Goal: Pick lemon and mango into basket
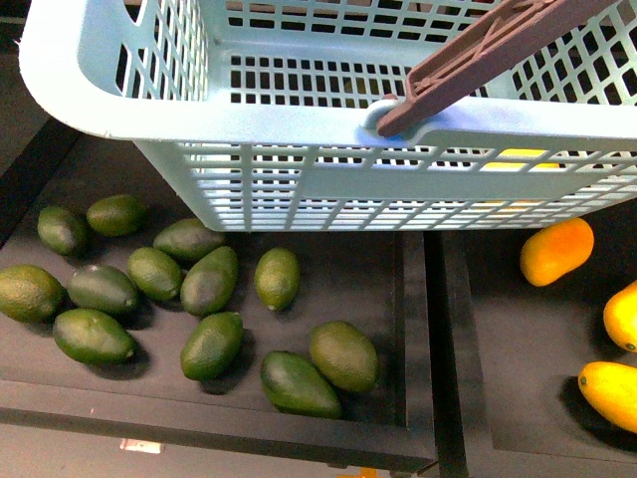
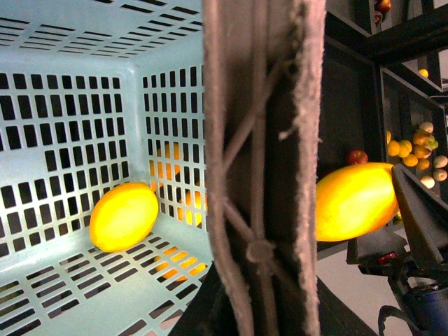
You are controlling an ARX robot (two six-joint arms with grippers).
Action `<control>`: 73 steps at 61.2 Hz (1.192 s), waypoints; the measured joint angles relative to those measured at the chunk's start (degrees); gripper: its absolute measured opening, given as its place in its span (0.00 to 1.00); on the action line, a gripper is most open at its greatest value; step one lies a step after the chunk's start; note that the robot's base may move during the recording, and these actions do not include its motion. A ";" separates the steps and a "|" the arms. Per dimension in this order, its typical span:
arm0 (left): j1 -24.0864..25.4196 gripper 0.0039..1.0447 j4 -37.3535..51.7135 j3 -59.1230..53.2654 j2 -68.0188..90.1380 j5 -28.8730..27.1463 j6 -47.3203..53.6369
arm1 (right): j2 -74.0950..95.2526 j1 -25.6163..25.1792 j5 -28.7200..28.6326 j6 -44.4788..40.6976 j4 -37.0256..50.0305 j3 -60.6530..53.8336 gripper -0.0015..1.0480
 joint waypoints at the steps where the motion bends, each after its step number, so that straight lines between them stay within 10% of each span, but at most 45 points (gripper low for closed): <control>1: 0.00 0.05 0.00 0.00 0.00 0.00 0.00 | 0.63 1.77 1.22 -0.79 0.33 0.24 0.60; 20: 0.00 0.05 0.00 0.00 0.00 -0.02 0.00 | 5.25 13.22 8.44 -8.66 -0.68 2.12 0.73; 29: 0.00 0.05 -0.02 0.00 0.00 -0.02 0.00 | 3.39 12.63 10.84 -10.86 -1.51 1.81 0.93; 43: 0.02 0.05 -0.07 -0.20 0.02 -0.31 0.07 | -6.60 4.61 12.44 -18.40 -4.28 -3.96 0.92; 53: 0.00 0.05 -0.07 -0.22 0.02 0.00 -0.17 | -18.51 0.33 4.76 -45.97 11.78 -19.54 0.56; 66: 0.00 0.05 -0.07 -0.22 0.02 -0.15 0.04 | -27.02 0.31 4.76 -51.41 13.40 -30.82 0.05; 73: 0.00 0.05 -0.07 -0.22 0.02 -0.13 0.00 | -30.16 0.31 4.74 -51.91 13.11 -33.44 0.02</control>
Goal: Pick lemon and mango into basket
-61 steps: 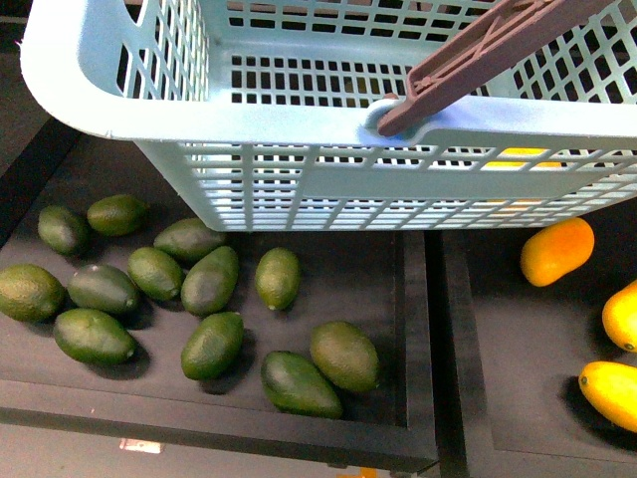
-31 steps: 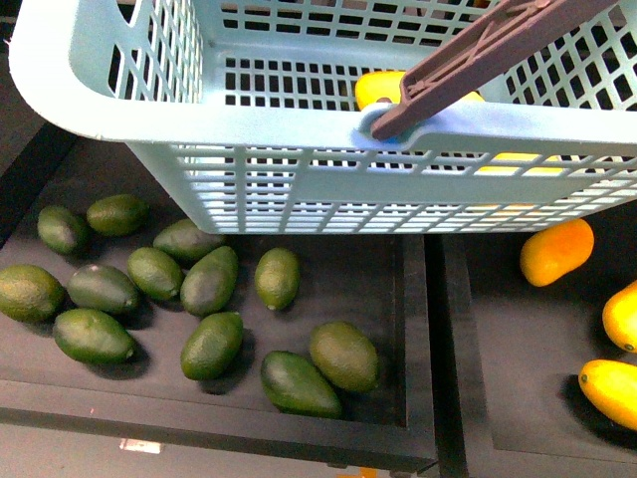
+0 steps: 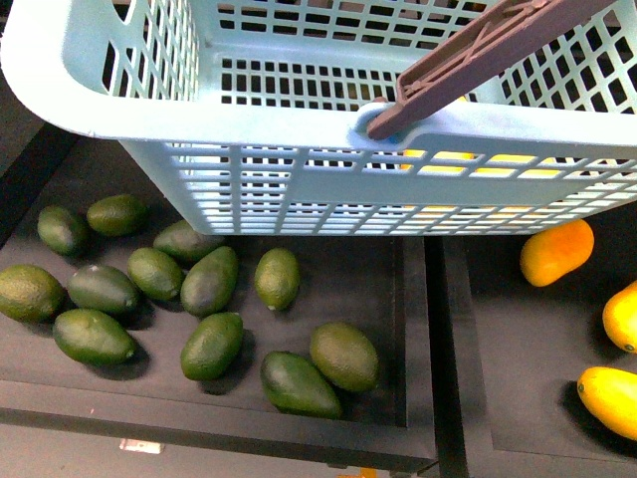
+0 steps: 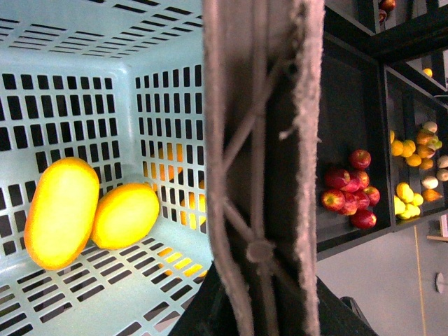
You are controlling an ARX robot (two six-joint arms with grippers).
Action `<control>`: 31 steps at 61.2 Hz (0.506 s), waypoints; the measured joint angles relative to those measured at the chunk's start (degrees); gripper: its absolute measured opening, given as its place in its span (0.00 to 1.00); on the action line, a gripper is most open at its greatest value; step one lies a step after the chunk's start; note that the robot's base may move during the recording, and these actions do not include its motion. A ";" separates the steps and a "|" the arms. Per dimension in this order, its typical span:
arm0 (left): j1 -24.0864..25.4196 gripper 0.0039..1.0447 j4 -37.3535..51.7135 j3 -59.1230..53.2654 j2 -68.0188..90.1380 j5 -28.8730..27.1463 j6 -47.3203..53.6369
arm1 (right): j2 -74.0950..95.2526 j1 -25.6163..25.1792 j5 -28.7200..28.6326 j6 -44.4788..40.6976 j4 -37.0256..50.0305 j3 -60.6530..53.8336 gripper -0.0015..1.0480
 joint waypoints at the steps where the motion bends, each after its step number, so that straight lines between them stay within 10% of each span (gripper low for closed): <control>1: 0.00 0.05 0.00 0.00 0.00 0.00 0.00 | -0.26 0.00 0.00 0.00 -0.09 -0.20 0.02; 31: 0.00 0.05 0.00 0.00 0.00 0.02 0.02 | -14.32 -0.02 0.02 -0.11 -7.54 -6.84 0.02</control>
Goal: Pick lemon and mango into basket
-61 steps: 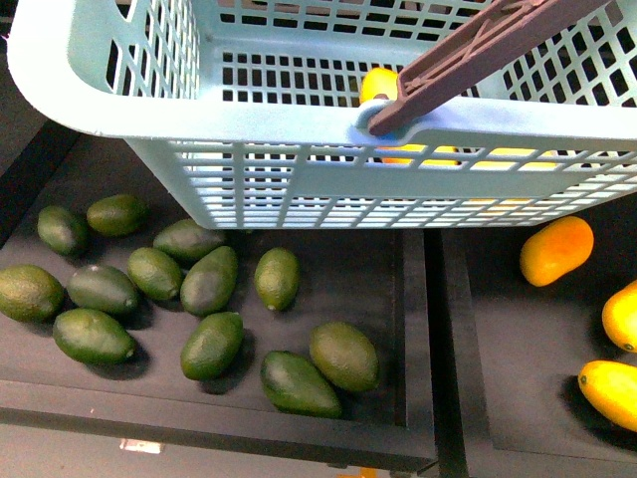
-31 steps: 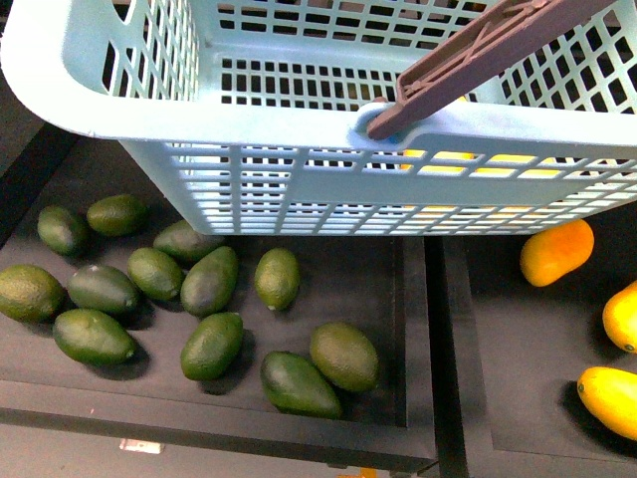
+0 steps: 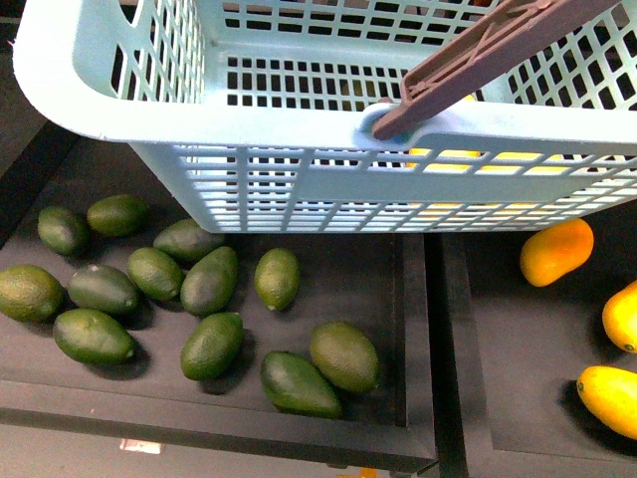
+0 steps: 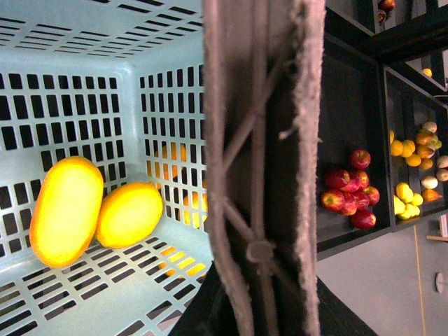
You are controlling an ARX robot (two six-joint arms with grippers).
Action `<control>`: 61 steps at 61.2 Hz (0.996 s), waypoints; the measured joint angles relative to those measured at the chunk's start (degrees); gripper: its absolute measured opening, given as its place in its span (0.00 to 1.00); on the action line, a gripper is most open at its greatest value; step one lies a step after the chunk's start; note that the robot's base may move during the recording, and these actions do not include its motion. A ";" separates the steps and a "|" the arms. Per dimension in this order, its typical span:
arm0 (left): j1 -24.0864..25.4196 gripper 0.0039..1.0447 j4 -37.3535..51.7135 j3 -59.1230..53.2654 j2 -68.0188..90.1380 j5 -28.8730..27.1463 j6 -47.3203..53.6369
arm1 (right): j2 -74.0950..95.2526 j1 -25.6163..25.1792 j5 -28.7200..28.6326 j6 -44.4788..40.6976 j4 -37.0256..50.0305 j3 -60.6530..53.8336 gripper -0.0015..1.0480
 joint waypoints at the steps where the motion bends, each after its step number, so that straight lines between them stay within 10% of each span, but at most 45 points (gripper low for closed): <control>1: 0.00 0.05 0.00 0.00 0.00 0.00 -0.02 | -0.83 0.00 0.00 0.00 -0.61 -0.24 0.02; 61: 0.00 0.05 0.00 0.00 0.00 0.11 0.00 | -19.98 -0.04 -0.11 -0.02 -16.31 -2.21 0.02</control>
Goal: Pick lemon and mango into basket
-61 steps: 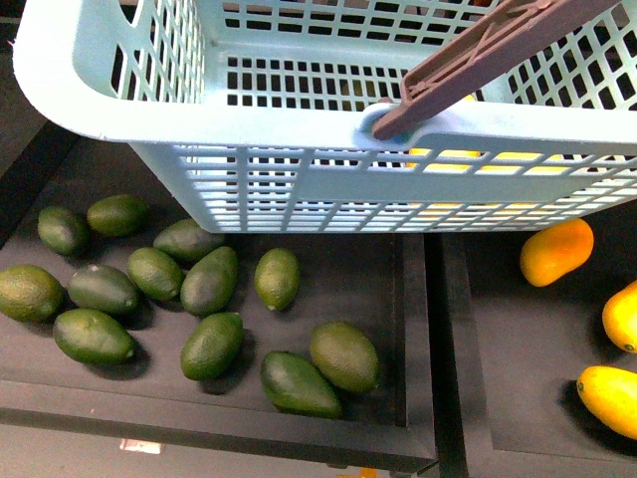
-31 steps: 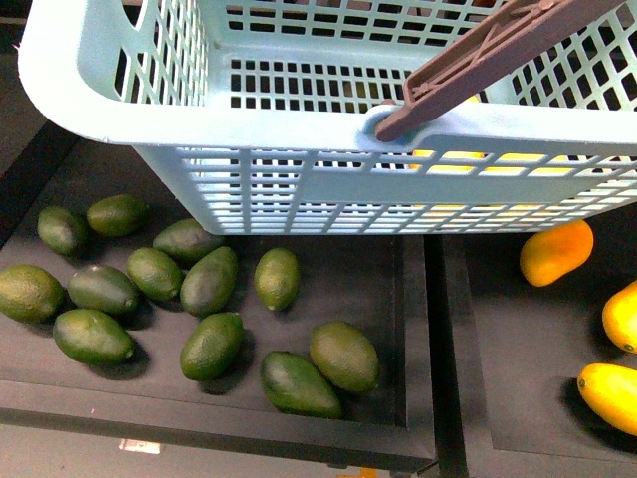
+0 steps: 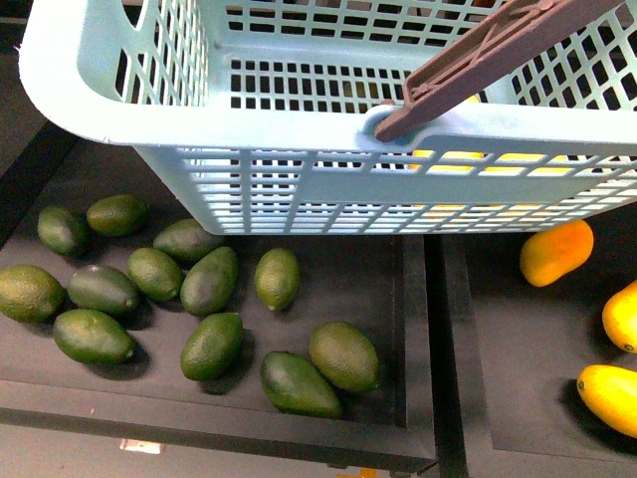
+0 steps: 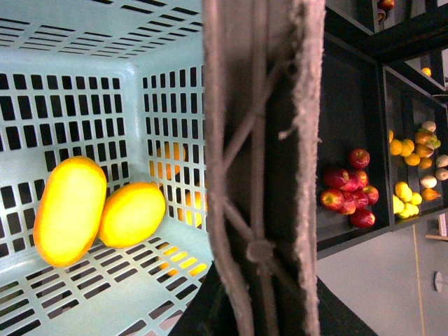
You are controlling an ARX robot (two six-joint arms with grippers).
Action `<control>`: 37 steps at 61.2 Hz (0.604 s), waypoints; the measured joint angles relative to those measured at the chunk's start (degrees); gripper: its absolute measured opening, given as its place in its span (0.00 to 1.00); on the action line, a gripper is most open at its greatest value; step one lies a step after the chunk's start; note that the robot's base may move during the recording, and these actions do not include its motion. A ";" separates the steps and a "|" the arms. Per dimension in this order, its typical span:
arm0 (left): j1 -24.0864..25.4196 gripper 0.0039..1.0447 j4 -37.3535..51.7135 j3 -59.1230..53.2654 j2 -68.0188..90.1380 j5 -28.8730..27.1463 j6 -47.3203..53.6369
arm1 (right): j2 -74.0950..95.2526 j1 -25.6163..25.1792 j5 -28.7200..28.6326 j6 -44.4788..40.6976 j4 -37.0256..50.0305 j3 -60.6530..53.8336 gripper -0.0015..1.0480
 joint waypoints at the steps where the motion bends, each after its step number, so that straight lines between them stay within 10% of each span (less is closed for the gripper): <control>1: 0.00 0.05 0.00 0.00 0.00 0.00 -0.02 | -0.13 0.00 0.00 -0.02 -0.11 0.00 0.02; 27: 0.00 0.05 0.00 0.00 0.00 0.00 -0.04 | -10.67 -0.02 0.07 -0.02 -10.97 0.02 0.02; 37: 0.00 0.05 0.00 0.00 0.00 -0.02 0.04 | -10.71 -0.02 0.04 -0.09 -10.97 0.02 0.26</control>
